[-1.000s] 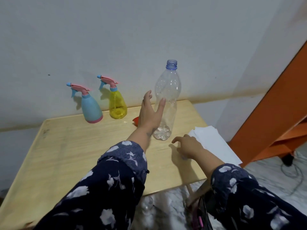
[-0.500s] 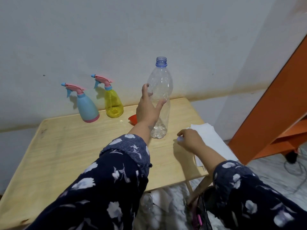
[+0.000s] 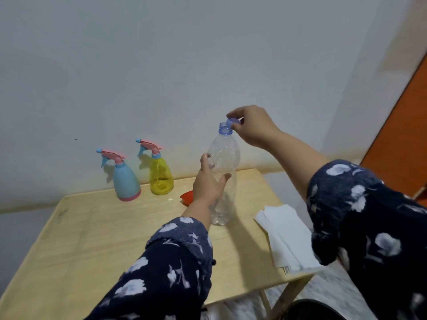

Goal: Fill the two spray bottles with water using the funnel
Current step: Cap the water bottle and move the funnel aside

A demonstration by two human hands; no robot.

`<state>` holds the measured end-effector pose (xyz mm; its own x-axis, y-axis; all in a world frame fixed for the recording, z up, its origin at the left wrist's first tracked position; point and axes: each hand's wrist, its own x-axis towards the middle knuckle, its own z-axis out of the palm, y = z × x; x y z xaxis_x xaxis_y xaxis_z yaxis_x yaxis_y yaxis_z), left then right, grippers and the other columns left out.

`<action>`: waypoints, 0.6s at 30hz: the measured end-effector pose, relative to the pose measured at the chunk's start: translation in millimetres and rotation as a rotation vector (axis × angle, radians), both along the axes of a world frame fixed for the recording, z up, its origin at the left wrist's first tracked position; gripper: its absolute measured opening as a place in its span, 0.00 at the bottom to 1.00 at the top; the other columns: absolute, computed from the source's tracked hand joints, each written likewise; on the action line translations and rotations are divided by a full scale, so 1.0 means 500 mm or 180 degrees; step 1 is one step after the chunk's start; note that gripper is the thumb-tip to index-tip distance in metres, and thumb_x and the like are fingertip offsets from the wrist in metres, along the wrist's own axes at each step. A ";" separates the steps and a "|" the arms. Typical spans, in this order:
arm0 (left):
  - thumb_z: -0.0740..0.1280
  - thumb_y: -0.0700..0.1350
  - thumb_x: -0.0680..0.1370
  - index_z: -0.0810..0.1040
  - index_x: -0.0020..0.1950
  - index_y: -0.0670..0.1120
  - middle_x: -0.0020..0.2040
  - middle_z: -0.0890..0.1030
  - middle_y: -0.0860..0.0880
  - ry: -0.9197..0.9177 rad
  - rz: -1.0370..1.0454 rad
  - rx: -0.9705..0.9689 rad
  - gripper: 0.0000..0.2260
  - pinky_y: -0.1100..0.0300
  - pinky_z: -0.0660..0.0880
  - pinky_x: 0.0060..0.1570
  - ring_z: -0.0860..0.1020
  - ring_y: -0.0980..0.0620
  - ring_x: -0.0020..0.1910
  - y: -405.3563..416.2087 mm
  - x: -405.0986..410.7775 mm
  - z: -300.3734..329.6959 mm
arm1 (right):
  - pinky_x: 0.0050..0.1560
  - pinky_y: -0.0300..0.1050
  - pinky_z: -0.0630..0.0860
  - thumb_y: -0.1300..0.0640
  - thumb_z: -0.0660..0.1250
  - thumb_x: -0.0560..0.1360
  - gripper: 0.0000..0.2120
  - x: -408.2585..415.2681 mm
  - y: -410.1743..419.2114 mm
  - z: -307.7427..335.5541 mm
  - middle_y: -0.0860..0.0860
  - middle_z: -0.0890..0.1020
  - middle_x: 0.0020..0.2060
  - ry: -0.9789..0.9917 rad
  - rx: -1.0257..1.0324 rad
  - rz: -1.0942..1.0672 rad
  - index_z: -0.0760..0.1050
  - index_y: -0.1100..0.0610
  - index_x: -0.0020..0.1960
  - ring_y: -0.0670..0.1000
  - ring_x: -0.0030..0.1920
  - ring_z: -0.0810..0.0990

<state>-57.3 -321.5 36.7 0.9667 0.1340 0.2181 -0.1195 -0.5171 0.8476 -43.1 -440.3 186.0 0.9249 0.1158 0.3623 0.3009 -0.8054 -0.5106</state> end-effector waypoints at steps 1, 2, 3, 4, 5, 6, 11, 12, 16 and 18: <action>0.71 0.50 0.76 0.57 0.72 0.52 0.68 0.74 0.48 0.0007 -0.0010 0.0007 0.31 0.57 0.68 0.53 0.75 0.45 0.63 0.001 0.000 0.000 | 0.54 0.36 0.67 0.61 0.61 0.77 0.17 0.004 0.005 0.004 0.52 0.79 0.62 0.0032 -0.0113 0.0052 0.75 0.57 0.65 0.51 0.60 0.77; 0.71 0.50 0.76 0.57 0.72 0.53 0.68 0.74 0.49 0.0026 -0.0016 0.0019 0.31 0.56 0.69 0.54 0.75 0.45 0.63 0.001 0.000 0.001 | 0.54 0.36 0.68 0.62 0.62 0.77 0.17 0.006 0.010 0.006 0.52 0.79 0.62 0.0041 -0.0204 0.0107 0.76 0.57 0.64 0.51 0.60 0.77; 0.71 0.50 0.76 0.57 0.72 0.53 0.69 0.74 0.49 0.0046 -0.0019 0.0030 0.31 0.55 0.70 0.55 0.75 0.45 0.63 0.001 0.001 0.002 | 0.54 0.37 0.69 0.62 0.61 0.77 0.16 0.008 0.014 0.008 0.52 0.79 0.62 0.0032 -0.0288 0.0169 0.76 0.56 0.64 0.51 0.60 0.77; 0.71 0.50 0.76 0.57 0.72 0.53 0.69 0.74 0.49 0.0059 -0.0021 0.0033 0.31 0.54 0.70 0.56 0.75 0.45 0.63 0.001 0.002 0.002 | 0.54 0.37 0.69 0.62 0.61 0.78 0.16 0.009 0.018 0.011 0.52 0.79 0.62 0.0034 -0.0400 0.0236 0.77 0.56 0.64 0.52 0.60 0.77; 0.71 0.50 0.76 0.56 0.72 0.53 0.69 0.74 0.49 0.0068 -0.0022 0.0033 0.31 0.53 0.71 0.57 0.75 0.45 0.63 0.002 0.003 0.001 | 0.53 0.38 0.70 0.62 0.60 0.78 0.16 0.010 0.020 0.015 0.52 0.78 0.62 0.0063 -0.0559 0.0300 0.77 0.55 0.63 0.52 0.60 0.77; 0.71 0.50 0.76 0.56 0.72 0.54 0.69 0.74 0.49 0.0075 -0.0019 0.0029 0.31 0.53 0.71 0.57 0.75 0.45 0.63 0.002 0.005 0.000 | 0.53 0.38 0.69 0.61 0.60 0.78 0.16 0.011 0.021 0.022 0.53 0.78 0.62 0.0118 -0.0761 0.0357 0.77 0.55 0.64 0.53 0.61 0.76; 0.71 0.50 0.75 0.56 0.73 0.53 0.68 0.75 0.49 0.0038 -0.0101 0.0013 0.32 0.53 0.70 0.59 0.74 0.46 0.65 0.004 0.008 -0.009 | 0.45 0.43 0.70 0.48 0.69 0.75 0.17 0.028 0.011 0.044 0.53 0.82 0.44 0.0346 -0.1133 0.0204 0.81 0.62 0.54 0.53 0.47 0.77; 0.71 0.50 0.75 0.56 0.73 0.53 0.68 0.75 0.49 0.0024 -0.0098 0.0011 0.32 0.53 0.70 0.58 0.74 0.46 0.65 0.005 0.008 -0.011 | 0.44 0.44 0.70 0.46 0.70 0.73 0.19 0.030 0.012 0.036 0.53 0.81 0.41 0.0326 -0.0945 0.0146 0.81 0.63 0.51 0.54 0.45 0.77; 0.71 0.51 0.75 0.57 0.73 0.54 0.67 0.75 0.50 0.0027 -0.0072 -0.0036 0.32 0.57 0.68 0.54 0.75 0.47 0.64 0.009 0.013 -0.015 | 0.52 0.42 0.72 0.47 0.68 0.75 0.18 0.042 0.010 -0.019 0.52 0.82 0.49 0.0575 0.0357 0.0368 0.79 0.59 0.57 0.50 0.51 0.78; 0.72 0.52 0.74 0.57 0.74 0.54 0.66 0.76 0.51 0.0058 -0.0083 -0.0048 0.33 0.57 0.69 0.54 0.75 0.48 0.64 0.013 0.016 -0.017 | 0.55 0.40 0.72 0.50 0.66 0.77 0.18 0.042 -0.001 -0.037 0.52 0.81 0.57 0.0906 0.1071 0.0564 0.76 0.57 0.64 0.48 0.56 0.78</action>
